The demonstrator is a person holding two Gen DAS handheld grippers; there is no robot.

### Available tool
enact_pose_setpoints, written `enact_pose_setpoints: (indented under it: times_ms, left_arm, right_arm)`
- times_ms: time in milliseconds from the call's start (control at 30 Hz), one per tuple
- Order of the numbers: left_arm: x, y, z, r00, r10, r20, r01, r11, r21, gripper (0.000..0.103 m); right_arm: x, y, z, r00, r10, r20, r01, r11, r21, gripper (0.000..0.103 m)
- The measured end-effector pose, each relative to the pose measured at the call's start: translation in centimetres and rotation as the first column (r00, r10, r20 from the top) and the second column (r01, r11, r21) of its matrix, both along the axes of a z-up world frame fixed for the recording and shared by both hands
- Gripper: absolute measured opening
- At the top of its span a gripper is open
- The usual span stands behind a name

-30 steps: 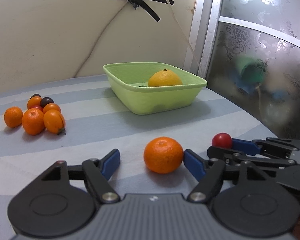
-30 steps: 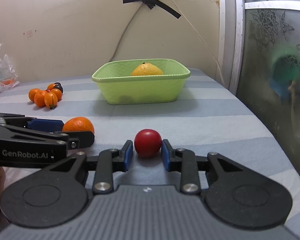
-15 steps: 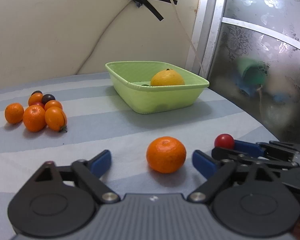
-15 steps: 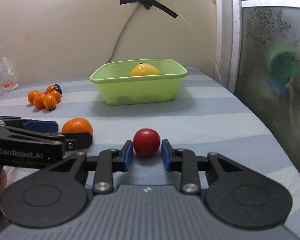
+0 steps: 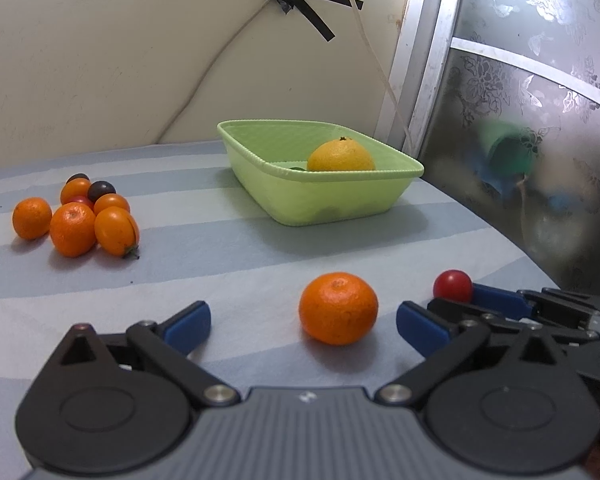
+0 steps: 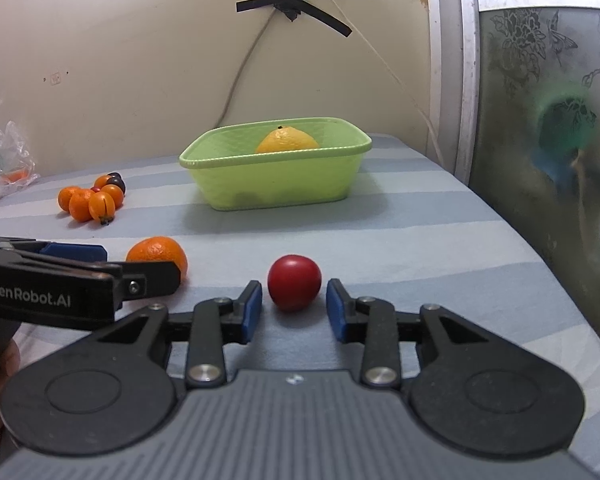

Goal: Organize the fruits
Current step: 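Open the left gripper off the mandarin while the right opens off the red tomato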

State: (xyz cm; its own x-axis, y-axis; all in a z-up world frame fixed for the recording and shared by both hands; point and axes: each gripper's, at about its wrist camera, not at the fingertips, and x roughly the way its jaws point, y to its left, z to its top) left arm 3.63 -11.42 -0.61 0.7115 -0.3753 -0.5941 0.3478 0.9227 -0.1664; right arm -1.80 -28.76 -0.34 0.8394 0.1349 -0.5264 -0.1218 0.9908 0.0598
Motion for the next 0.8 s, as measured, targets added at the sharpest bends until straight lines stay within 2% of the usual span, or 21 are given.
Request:
enact_pose_setpoints:
  times_ms: [400,533,800]
  left_arm:
    - [-0.6,-0.2,-0.1,1.000,-0.025,-0.005,0.026,0.998,0.052,0.103]
    - [-0.6,-1.2,-0.1,0.999,-0.052,-0.009,0.053,0.988,0.144,0.103]
    - [-1.0,-1.0,-0.3,0.999,-0.053,-0.005,0.053,0.988,0.148,0.103]
  right_arm:
    - [0.0,-0.2,0.0,1.000,0.007,-0.001,-0.007,1.000,0.013,0.041]
    - [0.1,-0.4,0.0,1.000,0.000,-0.002,0.000,1.000,0.025,0.041]
    - [0.1,-0.2,0.0,1.000,-0.009,-0.003,0.009,1.000,0.016,0.042]
